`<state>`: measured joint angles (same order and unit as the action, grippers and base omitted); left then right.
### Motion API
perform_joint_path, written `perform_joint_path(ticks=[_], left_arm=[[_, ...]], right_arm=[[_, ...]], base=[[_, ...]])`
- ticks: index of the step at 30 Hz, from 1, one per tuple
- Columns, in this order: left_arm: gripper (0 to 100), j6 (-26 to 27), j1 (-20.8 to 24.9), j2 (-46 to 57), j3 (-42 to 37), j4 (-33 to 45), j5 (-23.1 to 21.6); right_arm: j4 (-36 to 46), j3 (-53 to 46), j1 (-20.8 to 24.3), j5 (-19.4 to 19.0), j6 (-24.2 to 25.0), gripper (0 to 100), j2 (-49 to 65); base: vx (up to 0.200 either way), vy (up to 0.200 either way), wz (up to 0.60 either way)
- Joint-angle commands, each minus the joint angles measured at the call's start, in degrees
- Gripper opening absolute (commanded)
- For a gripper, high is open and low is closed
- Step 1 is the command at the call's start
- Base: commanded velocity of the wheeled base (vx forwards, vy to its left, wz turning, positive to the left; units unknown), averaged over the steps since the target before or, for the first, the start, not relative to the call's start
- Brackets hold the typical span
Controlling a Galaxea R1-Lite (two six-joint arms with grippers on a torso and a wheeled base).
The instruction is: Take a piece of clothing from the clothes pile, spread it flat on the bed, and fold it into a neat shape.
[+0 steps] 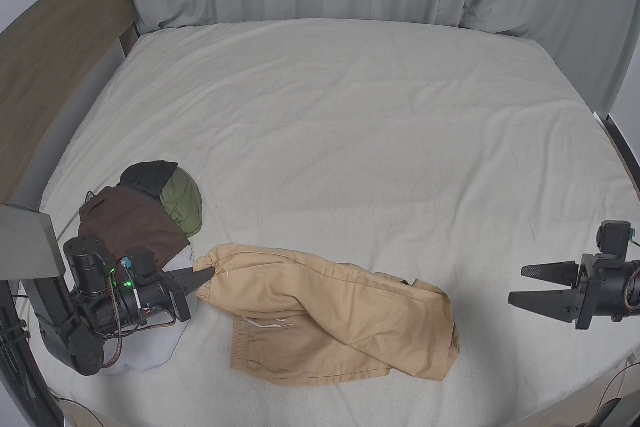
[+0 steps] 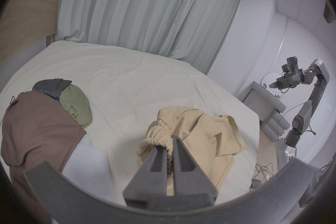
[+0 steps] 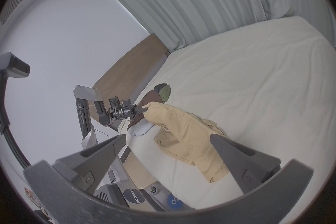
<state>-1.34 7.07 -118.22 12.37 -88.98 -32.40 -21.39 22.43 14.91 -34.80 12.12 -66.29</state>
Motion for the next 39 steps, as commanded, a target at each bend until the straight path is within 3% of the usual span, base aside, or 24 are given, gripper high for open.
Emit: perform_joint_path(ticks=[1,16,28,30,39], left_arm=[[0,-0.1,-0.1,-0.1,0.1,-0.2,0.1],[0,-0.6,-0.2,-0.3,0.2,-0.1,0.3],[0,-0.6,-0.2,-0.4,0.2,-0.1,0.3],[0,-0.6,-0.3,-0.5,0.2,-0.1,0.3],[0,-0.6,-0.2,-0.3,0.2,-0.1,0.3]], right_arm=[[-0.1,0.2,0.0,0.0,0.2,100,-3.1],[-2.5,-2.0,-0.2,0.1,0.1,100,-11.6],[-18.3,-7.4,-0.9,0.3,0.3,100,-26.7],[-21.8,-8.2,-1.4,1.8,0.4,100,-30.1],[-29.1,-9.1,-1.6,3.1,1.4,100,-36.5]], base=[[0.0,0.0,0.0],[0.0,0.0,0.0],[0.0,0.0,0.0],[0.0,0.0,0.0],[0.0,0.0,0.0]])
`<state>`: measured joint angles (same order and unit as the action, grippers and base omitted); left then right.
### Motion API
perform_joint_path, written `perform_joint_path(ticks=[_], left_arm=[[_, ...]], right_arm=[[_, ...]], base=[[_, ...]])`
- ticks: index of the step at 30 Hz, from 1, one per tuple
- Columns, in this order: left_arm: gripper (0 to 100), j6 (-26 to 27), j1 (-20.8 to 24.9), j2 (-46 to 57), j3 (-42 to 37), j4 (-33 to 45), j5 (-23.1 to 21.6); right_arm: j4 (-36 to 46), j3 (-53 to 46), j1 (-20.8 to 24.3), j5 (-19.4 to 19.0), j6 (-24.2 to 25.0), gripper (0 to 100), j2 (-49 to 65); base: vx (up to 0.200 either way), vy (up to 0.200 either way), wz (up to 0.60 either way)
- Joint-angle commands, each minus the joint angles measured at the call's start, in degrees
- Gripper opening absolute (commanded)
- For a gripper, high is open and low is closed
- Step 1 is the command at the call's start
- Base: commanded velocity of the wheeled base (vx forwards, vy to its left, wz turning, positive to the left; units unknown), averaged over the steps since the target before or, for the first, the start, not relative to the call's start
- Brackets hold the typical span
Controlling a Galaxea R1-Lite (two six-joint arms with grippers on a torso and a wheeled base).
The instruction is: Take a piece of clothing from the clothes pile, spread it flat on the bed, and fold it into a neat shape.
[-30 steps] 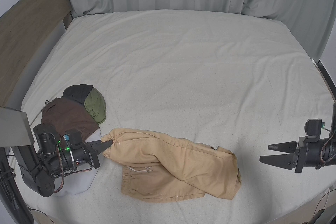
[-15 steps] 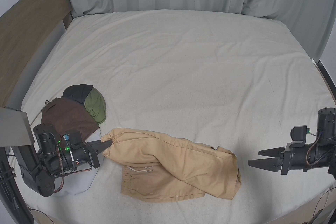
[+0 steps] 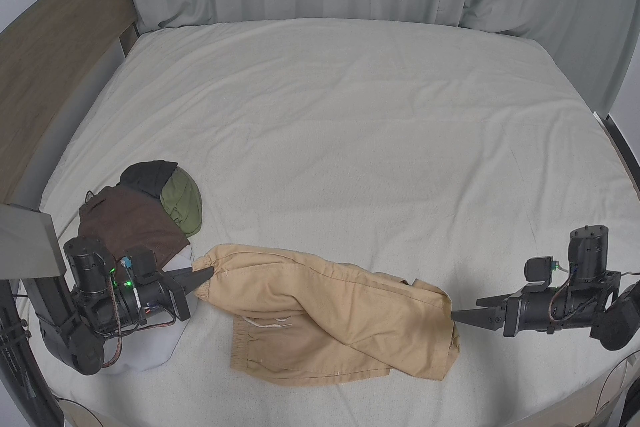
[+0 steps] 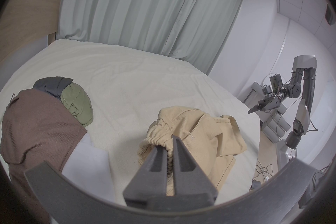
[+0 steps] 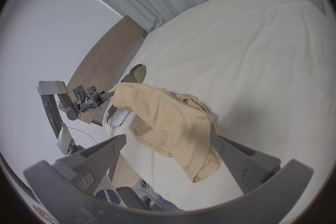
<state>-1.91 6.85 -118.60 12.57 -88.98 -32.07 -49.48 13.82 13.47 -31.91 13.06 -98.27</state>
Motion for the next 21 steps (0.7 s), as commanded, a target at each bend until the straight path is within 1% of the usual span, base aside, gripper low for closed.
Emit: perform_joint_path(ticks=[1,6,14,19,21], left_arm=[[0,0.0,0.0,0.0,0.0,-0.1,0.0],[0,0.0,0.0,0.0,0.0,-0.1,0.0],[0,0.0,0.1,-0.1,0.0,-0.1,0.0],[0,0.0,0.1,0.0,0.0,-0.1,0.0],[0,0.0,0.1,0.1,-0.1,-0.2,0.0]], right_arm=[[-1.7,-0.6,-0.3,0.2,0.6,100,-5.2],[-4.9,-0.7,-0.3,0.4,1.6,100,-9.1],[-10.6,-0.8,-0.3,0.4,1.9,100,-15.6],[-16.0,-0.8,-0.1,0.6,4.3,100,-19.5],[-18.9,-0.8,0.2,1.7,5.4,100,-21.2]], base=[[0.0,0.0,0.0],[0.0,0.0,0.0],[0.0,0.0,0.0],[0.0,0.0,0.0],[0.0,0.0,0.0]])
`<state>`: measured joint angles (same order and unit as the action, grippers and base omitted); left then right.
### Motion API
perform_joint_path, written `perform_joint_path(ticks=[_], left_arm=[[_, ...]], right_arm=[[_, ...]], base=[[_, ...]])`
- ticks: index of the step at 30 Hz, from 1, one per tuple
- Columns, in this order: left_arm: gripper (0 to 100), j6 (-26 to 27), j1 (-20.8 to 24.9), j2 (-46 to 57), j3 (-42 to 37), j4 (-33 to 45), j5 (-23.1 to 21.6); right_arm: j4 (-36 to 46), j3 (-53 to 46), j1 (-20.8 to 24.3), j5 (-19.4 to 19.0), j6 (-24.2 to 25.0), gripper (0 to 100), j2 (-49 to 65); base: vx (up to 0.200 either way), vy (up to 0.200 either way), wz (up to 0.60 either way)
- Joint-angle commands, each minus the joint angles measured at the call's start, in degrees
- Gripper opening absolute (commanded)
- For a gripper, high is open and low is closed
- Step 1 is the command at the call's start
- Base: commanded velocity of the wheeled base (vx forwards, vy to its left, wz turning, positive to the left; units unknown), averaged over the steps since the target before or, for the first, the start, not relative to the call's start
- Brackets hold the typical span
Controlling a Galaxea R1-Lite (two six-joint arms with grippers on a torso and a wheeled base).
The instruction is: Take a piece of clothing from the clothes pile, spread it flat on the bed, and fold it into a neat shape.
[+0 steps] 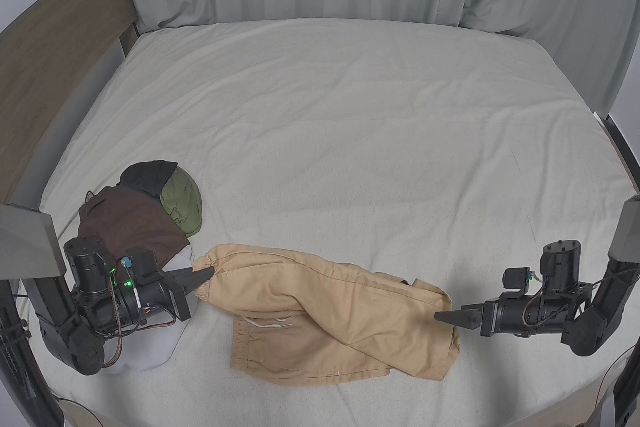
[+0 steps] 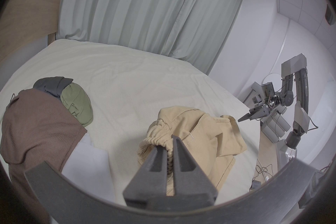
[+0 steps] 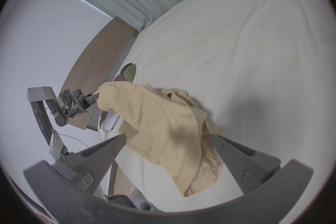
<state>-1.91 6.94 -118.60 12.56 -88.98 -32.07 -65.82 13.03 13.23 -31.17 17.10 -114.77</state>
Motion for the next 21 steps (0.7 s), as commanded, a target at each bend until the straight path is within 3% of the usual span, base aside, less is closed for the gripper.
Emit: perform_joint_path(ticks=[1,10,11,21], left_arm=[[0,0.0,0.0,0.1,-0.1,-0.1,0.0],[0,0.0,0.0,0.3,-0.1,-0.1,0.0],[0,0.0,0.1,0.3,-0.1,-0.1,0.0],[0,0.0,0.1,0.3,-0.1,-0.1,0.0]], right_arm=[[-3.9,-0.1,0.6,1.5,1.8,100,-5.4],[-17.3,-1.6,0.7,3.2,3.5,100,-12.5],[-19.9,-1.7,0.7,3.2,4.3,0,-13.7],[-22.5,-2.1,0.9,5.1,5.0,0,-15.7]], base=[[0.0,0.0,0.0],[0.0,0.0,0.0],[0.0,0.0,0.0],[0.0,0.0,0.0]])
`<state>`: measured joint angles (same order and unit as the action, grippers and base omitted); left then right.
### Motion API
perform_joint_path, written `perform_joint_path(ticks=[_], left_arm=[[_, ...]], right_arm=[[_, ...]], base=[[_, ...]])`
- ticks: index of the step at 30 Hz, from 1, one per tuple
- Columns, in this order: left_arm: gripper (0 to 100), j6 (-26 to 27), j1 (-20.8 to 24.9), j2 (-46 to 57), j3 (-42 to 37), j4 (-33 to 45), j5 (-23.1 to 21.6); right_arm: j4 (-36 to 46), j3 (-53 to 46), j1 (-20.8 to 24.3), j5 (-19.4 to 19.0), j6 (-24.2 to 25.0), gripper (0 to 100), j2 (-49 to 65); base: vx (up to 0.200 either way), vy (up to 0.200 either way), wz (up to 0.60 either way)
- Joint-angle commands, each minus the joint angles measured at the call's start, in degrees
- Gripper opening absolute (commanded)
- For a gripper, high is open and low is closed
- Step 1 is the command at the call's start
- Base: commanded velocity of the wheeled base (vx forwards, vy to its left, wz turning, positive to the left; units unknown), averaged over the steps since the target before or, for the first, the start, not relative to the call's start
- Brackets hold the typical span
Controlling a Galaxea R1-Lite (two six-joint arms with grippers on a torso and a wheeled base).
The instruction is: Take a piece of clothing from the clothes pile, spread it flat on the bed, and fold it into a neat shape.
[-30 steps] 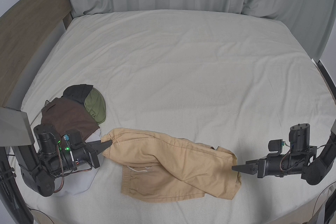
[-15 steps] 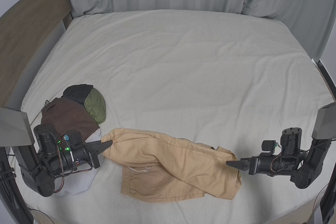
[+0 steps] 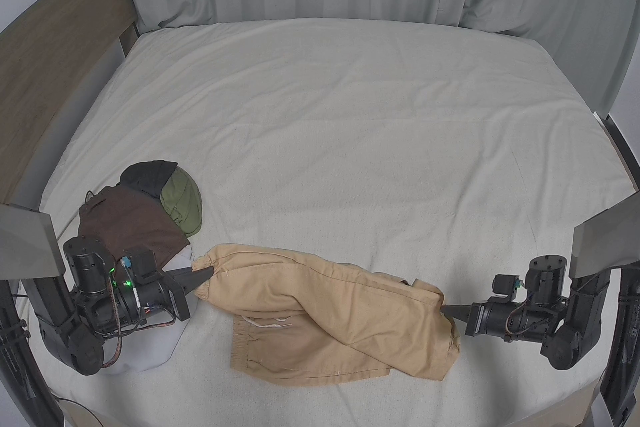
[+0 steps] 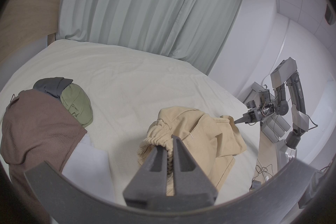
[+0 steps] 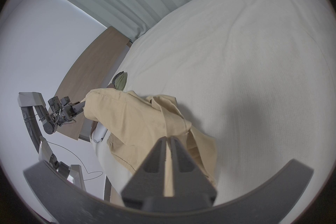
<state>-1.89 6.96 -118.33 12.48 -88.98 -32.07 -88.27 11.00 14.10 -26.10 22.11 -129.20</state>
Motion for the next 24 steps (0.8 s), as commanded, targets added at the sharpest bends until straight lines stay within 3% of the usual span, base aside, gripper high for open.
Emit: perform_joint_path(ticks=[1,14,24], left_arm=[[0,0.0,0.0,0.0,0.0,-0.1,0.0],[0,0.0,0.1,0.1,-0.1,-0.2,0.0],[0,0.0,0.1,0.1,-0.1,-0.2,0.0]], right_arm=[[-0.1,-0.1,0.0,0.0,0.0,0,-1.2],[-0.1,-0.8,-1.3,0.0,-0.2,0,2.0],[-0.1,-0.7,-5.2,0.0,-2.7,0,1.9]], base=[[0.0,0.0,0.0],[0.0,0.0,0.0],[0.0,0.0,0.0]])
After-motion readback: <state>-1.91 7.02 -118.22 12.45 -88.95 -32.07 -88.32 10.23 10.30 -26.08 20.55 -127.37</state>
